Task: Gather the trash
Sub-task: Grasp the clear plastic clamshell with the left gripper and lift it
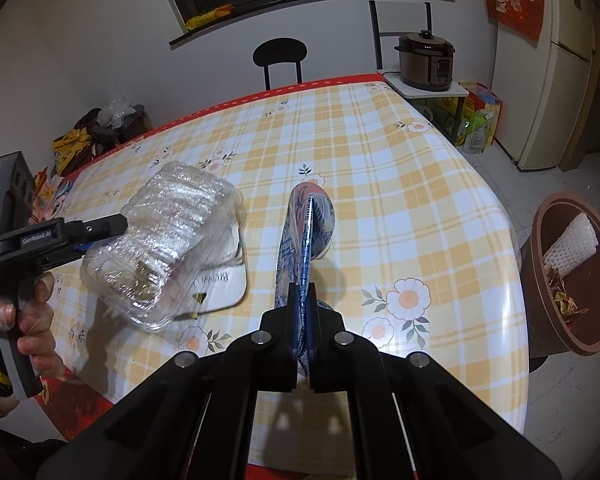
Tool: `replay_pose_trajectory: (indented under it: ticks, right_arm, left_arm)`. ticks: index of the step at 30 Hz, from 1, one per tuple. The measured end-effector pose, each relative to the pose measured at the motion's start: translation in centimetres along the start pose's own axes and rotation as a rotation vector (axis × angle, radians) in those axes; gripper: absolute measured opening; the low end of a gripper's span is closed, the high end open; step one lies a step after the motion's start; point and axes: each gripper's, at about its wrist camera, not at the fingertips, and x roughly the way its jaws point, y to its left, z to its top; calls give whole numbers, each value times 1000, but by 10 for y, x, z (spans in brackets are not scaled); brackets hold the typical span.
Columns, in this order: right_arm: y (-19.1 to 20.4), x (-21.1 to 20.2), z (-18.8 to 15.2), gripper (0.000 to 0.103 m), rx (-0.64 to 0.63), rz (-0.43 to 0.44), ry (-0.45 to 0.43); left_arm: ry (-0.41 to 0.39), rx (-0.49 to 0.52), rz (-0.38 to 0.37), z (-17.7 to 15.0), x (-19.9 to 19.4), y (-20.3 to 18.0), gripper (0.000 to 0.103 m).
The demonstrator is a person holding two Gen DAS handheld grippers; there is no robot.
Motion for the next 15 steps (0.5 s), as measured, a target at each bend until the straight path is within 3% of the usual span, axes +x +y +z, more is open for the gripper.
replay_pose_trajectory:
  ticks: [6, 15]
  right_arm:
    - [2, -5, 0, 5, 3, 12, -16]
    - [3, -14, -1, 5, 12, 15, -39]
  left_arm:
    - [-38, 95, -11, -5, -22, -24, 34]
    - [-27, 105, -88, -4, -20, -46, 18]
